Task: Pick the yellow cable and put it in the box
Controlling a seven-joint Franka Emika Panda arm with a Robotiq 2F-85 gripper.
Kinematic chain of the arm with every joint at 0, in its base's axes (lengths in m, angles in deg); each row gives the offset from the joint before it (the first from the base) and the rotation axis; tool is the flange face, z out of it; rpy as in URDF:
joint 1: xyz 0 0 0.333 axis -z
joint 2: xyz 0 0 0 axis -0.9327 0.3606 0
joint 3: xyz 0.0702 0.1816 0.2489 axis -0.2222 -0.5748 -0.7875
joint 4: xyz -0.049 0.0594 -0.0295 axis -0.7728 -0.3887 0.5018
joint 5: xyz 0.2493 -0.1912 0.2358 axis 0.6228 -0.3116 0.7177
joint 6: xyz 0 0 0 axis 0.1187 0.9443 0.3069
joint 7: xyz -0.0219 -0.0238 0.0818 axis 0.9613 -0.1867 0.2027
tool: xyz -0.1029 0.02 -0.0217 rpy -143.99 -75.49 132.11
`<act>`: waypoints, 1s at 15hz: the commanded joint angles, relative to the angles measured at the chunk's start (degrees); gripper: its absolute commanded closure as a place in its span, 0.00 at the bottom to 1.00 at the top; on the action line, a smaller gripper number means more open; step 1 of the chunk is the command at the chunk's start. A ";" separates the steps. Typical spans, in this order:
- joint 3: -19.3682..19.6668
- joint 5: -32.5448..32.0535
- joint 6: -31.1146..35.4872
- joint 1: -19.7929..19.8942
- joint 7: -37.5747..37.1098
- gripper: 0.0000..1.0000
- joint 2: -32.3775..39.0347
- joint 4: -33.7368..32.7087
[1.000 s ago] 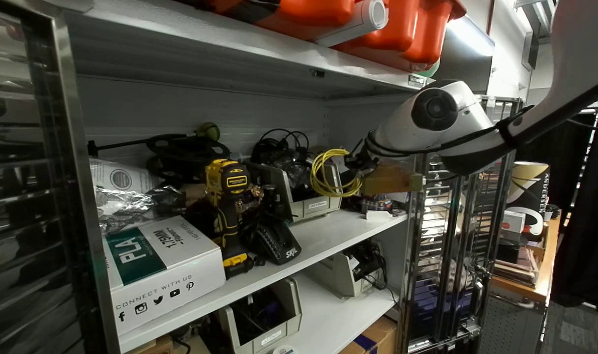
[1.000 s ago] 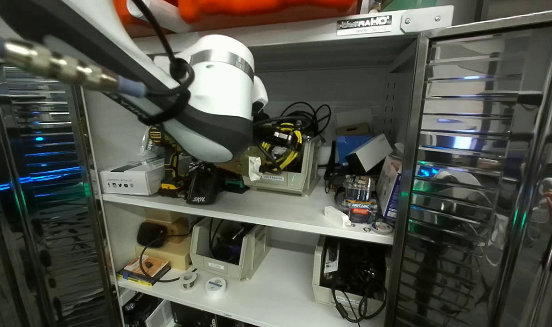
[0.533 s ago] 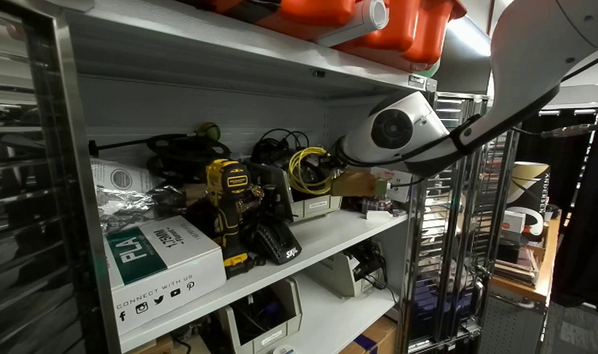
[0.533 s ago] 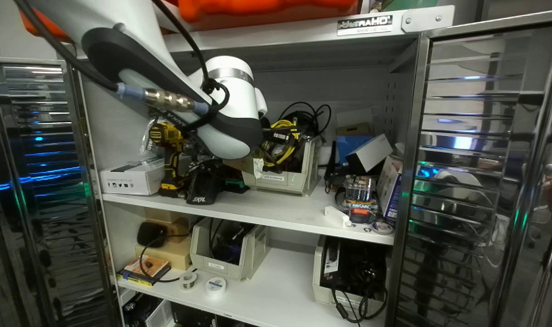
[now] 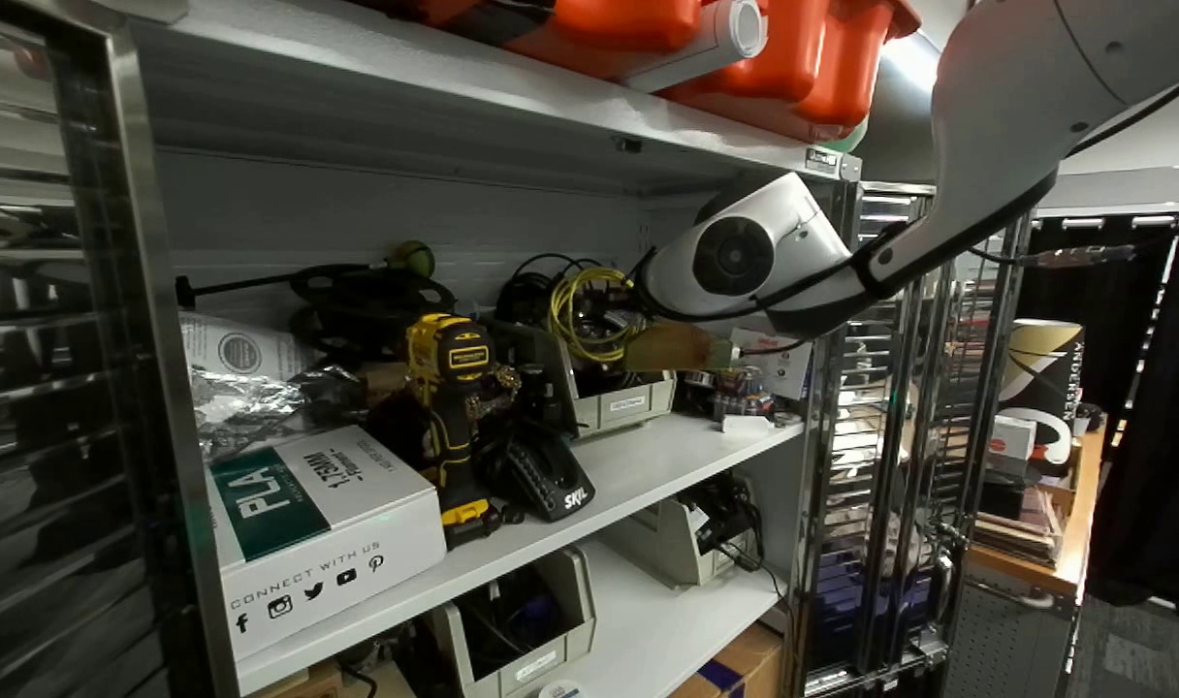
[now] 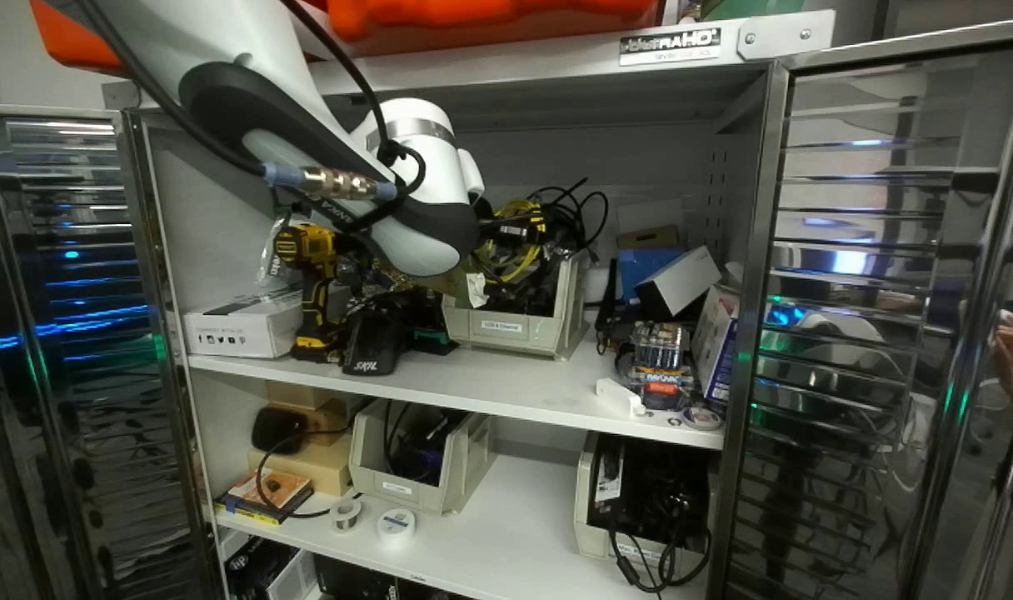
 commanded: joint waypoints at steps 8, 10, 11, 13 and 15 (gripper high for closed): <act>-0.17 -3.83 -5.02 -1.08 0.12 0.55 3.64 -2.74; -0.22 -4.61 -5.29 -1.29 -0.33 0.40 2.77 -1.83; -0.21 -4.83 -5.37 -1.41 -0.44 0.31 2.23 -1.19; -0.21 -4.86 -4.99 -1.59 -0.35 0.16 0.97 0.32; -0.18 -3.27 -3.88 -1.63 0.80 0.01 -0.72 2.75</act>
